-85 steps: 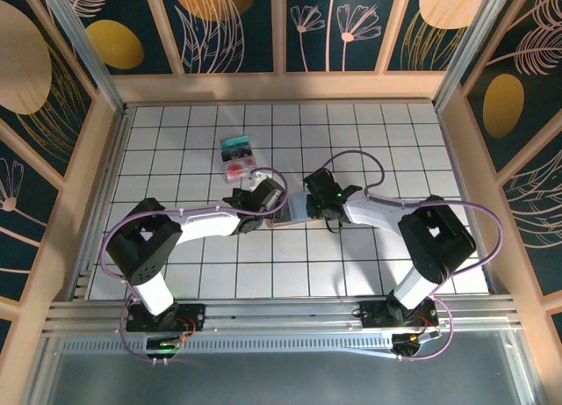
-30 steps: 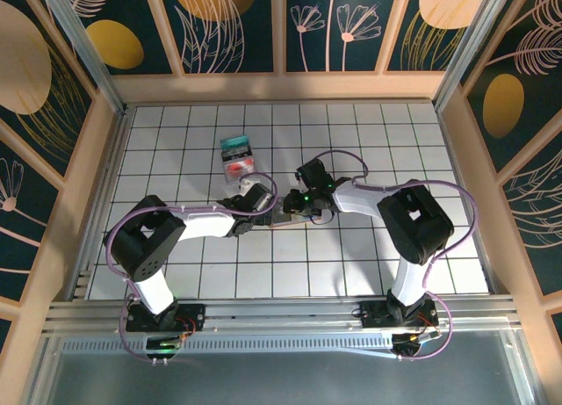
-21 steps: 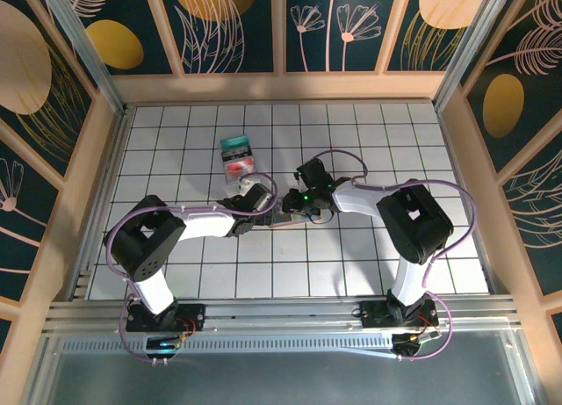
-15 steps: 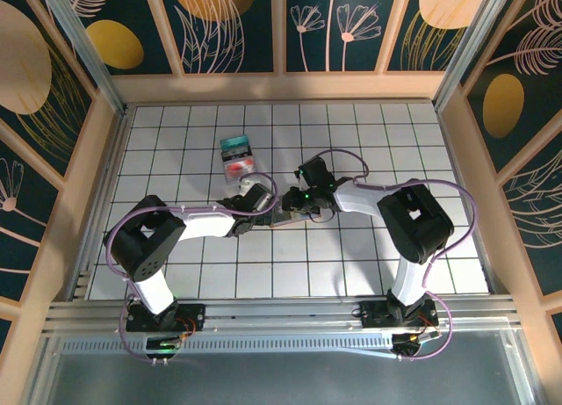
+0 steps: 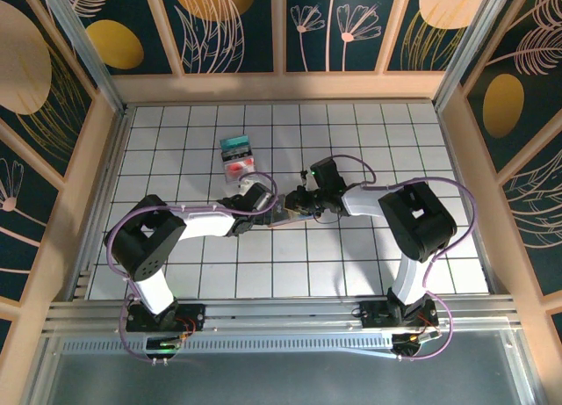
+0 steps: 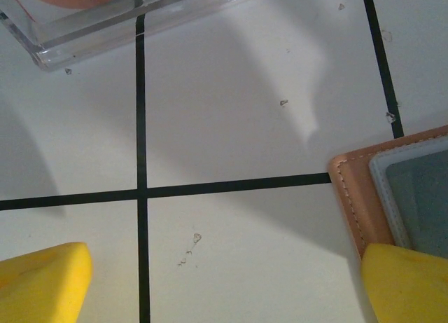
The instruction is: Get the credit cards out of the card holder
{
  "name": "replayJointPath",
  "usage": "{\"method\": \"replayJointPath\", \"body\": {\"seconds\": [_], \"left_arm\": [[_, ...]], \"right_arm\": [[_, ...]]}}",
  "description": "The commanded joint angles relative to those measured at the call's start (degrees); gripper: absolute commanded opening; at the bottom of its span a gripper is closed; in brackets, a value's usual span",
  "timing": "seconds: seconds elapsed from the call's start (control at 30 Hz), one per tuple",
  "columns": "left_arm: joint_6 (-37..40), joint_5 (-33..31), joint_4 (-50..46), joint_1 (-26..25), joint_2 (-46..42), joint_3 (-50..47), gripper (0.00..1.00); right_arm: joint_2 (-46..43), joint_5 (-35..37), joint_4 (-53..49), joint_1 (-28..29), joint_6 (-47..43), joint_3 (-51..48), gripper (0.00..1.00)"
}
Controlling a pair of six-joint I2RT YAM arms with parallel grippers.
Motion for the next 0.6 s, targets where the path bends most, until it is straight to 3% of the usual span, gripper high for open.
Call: {"method": "replayJointPath", "body": {"seconds": [0.0, 0.33, 0.57], "left_arm": [[1.2, 1.0, -4.2, 0.0, 2.7, -0.2, 0.99], [1.3, 1.4, -4.2, -0.1, 2.8, 0.5, 0.99], [1.1, 1.0, -4.8, -0.1, 2.6, 0.3, 0.99]], "right_arm": [[-1.2, -6.5, 8.1, 0.2, 2.6, -1.3, 0.16], [-0.5, -8.6, 11.3, -0.4, 3.8, -2.8, 0.21], [0.1, -8.8, 12.1, -0.5, 4.2, -3.2, 0.18]]}}
